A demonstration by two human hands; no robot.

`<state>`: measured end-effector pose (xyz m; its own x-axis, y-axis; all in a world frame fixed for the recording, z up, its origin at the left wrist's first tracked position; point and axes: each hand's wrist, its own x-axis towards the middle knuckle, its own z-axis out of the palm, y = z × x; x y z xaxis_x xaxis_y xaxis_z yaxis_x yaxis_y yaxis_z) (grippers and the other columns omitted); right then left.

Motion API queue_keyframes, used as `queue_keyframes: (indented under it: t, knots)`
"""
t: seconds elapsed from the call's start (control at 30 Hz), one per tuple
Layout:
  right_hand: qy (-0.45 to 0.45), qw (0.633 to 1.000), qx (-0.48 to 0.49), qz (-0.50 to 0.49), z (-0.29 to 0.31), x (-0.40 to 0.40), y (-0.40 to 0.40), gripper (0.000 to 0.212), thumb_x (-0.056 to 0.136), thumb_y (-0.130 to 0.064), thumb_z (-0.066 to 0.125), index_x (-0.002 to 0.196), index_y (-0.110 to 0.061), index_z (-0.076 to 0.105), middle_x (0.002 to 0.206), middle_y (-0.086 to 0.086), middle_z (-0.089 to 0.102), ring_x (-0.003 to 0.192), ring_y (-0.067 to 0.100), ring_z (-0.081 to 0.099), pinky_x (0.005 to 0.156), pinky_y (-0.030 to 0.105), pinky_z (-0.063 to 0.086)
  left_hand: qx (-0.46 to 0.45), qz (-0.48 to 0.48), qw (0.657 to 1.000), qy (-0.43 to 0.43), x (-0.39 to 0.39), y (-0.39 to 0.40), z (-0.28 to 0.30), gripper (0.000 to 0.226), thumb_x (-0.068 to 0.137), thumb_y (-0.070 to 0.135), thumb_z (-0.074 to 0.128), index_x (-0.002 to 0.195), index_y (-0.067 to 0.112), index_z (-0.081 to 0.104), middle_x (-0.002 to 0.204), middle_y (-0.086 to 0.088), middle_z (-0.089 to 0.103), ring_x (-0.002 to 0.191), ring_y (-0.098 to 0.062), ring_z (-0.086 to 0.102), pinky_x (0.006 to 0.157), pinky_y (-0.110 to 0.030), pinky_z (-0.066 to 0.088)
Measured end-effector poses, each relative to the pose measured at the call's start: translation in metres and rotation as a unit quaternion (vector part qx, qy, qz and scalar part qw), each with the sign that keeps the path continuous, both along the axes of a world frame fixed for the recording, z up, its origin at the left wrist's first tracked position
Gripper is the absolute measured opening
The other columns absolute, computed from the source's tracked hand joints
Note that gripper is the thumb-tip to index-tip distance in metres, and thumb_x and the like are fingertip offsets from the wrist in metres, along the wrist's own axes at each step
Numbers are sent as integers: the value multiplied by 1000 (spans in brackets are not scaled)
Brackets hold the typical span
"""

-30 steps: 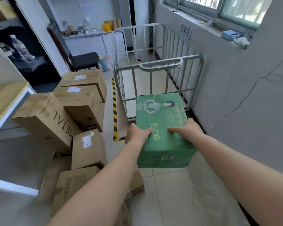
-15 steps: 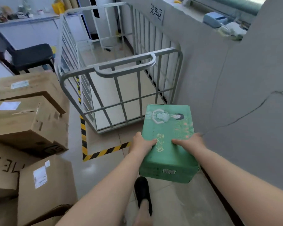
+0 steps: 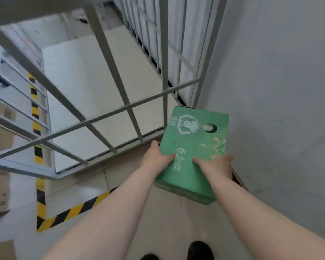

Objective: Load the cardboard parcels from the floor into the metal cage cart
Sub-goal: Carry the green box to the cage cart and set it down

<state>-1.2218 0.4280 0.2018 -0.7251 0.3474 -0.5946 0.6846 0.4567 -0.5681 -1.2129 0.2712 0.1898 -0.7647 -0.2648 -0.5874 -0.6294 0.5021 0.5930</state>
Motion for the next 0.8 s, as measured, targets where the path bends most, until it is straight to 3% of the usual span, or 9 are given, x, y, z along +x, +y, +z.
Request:
queue_keyframes:
  t: [0.07, 0.2, 0.3, 0.37, 0.47, 0.53, 0.6, 0.73, 0.8]
  knots:
    - [2, 999, -22, -34, -65, -20, -4, 66, 72, -26, 81, 111, -6, 31, 122, 13, 56, 108, 31, 58, 79, 33, 43, -15, -25, 1000, 3, -32, -3, -60, 58, 83, 34, 65, 131, 14, 39, 129, -5, 57, 115, -26, 57, 92, -36, 47]
    - [3, 992, -46, -116, -188, -53, -19, 80, 72, -27, 81, 128, 1, 30, 126, 17, 54, 110, 34, 58, 81, 35, 44, -33, -65, 997, 14, -87, -6, -168, 62, 84, 32, 64, 138, 16, 37, 134, -5, 54, 119, -26, 55, 98, -38, 45]
    - [-7, 986, -67, -151, -277, -78, -30, 77, 74, -20, 79, 129, 3, 32, 128, 19, 53, 112, 33, 58, 87, 37, 46, -58, -74, 995, 14, -114, -7, -239, 51, 87, 31, 58, 133, 15, 42, 132, -7, 55, 117, -27, 55, 100, -41, 45]
    - [-43, 980, -100, -169, -323, -93, -40, 70, 79, -14, 74, 133, 4, 33, 132, 19, 51, 115, 32, 57, 91, 37, 46, -74, -61, 995, 7, -120, -13, -277, 47, 89, 29, 54, 133, 16, 43, 132, -6, 55, 119, -27, 54, 102, -41, 43]
    - [-80, 974, -158, -140, -359, -112, -54, 71, 84, -22, 69, 139, 3, 32, 134, 16, 49, 117, 33, 55, 96, 39, 48, -138, -49, 988, 49, -119, -24, -303, 45, 88, 24, 54, 132, 19, 46, 133, -3, 55, 124, -26, 50, 102, -38, 39]
    - [-121, 959, -211, -143, -359, -121, -67, 62, 85, -20, 62, 138, -1, 36, 130, 15, 52, 115, 33, 56, 96, 45, 49, -149, -28, 985, 83, -114, -32, -297, 49, 89, 22, 55, 137, 18, 44, 137, -4, 52, 127, -25, 47, 102, -38, 39]
    - [-152, 961, -218, -78, -335, -121, -76, 50, 90, -18, 53, 137, -4, 42, 131, 14, 53, 121, 33, 53, 98, 44, 46, -123, -1, 990, 67, -104, -40, -278, 54, 90, 24, 55, 142, 20, 39, 141, -4, 49, 126, -25, 50, 101, -38, 44]
    - [-160, 979, -81, 100, -223, -95, -83, 53, 93, -20, 57, 137, 1, 38, 140, 17, 45, 127, 32, 46, 101, 38, 40, -90, 17, 996, 19, -61, -58, -190, 48, 90, 26, 54, 137, 20, 45, 137, -3, 53, 119, -25, 55, 99, -41, 47]
    - [-121, 962, -18, 244, -140, -72, -89, 59, 90, -25, 63, 137, 1, 40, 139, 16, 47, 128, 31, 46, 101, 35, 39, -77, 36, 996, 12, -31, -69, -119, 44, 91, 25, 54, 134, 17, 48, 135, -4, 55, 118, -25, 55, 98, -39, 48]
